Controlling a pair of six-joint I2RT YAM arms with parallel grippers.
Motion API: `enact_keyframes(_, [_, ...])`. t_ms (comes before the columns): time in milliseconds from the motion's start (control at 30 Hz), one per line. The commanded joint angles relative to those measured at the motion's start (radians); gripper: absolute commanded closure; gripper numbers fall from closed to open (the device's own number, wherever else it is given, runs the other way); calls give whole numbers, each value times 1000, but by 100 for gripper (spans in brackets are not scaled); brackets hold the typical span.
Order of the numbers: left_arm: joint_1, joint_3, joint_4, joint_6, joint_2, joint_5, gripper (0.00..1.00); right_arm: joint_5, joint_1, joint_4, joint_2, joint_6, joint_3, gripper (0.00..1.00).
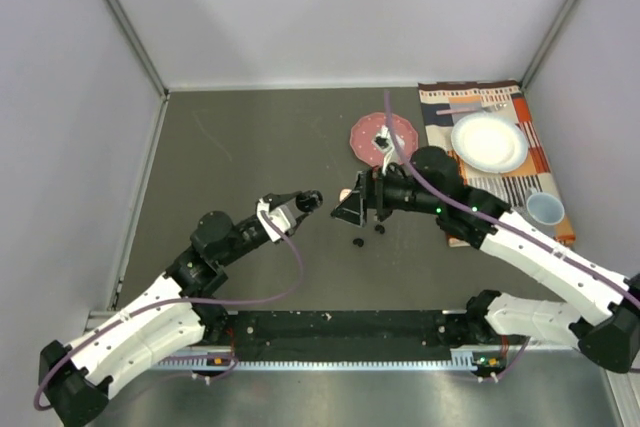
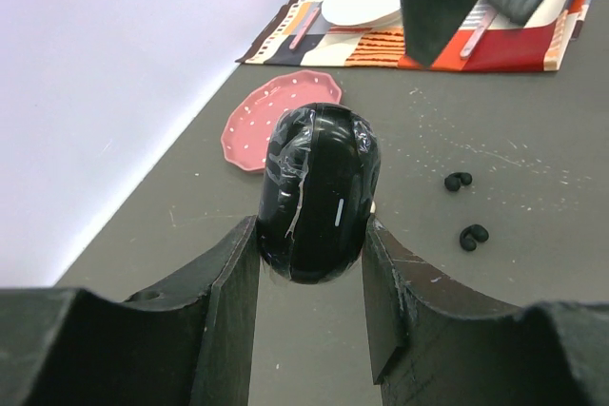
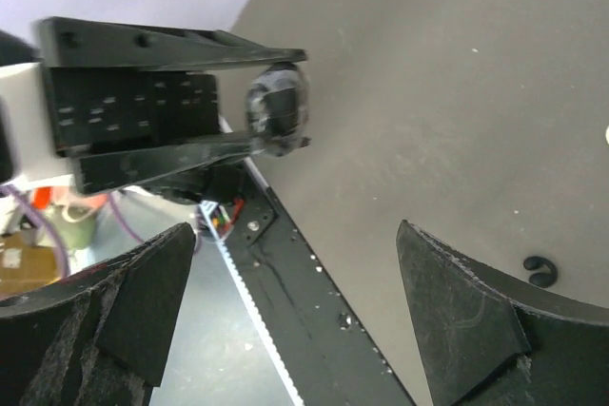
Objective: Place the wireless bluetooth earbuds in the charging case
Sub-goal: Pass from the left arm to the right
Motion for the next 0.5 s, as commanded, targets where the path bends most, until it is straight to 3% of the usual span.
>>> enact_keyframes(0, [-34, 0, 16, 12, -26, -44, 100, 161, 72, -22, 66, -68, 78, 13])
enact_keyframes(133, [-51, 3, -7, 10, -26, -56, 100, 244, 136, -13, 103, -102, 118, 15])
enact_keyframes(467, [-74, -26, -16, -40, -76, -41, 100, 246, 141, 30, 210, -75, 149, 28])
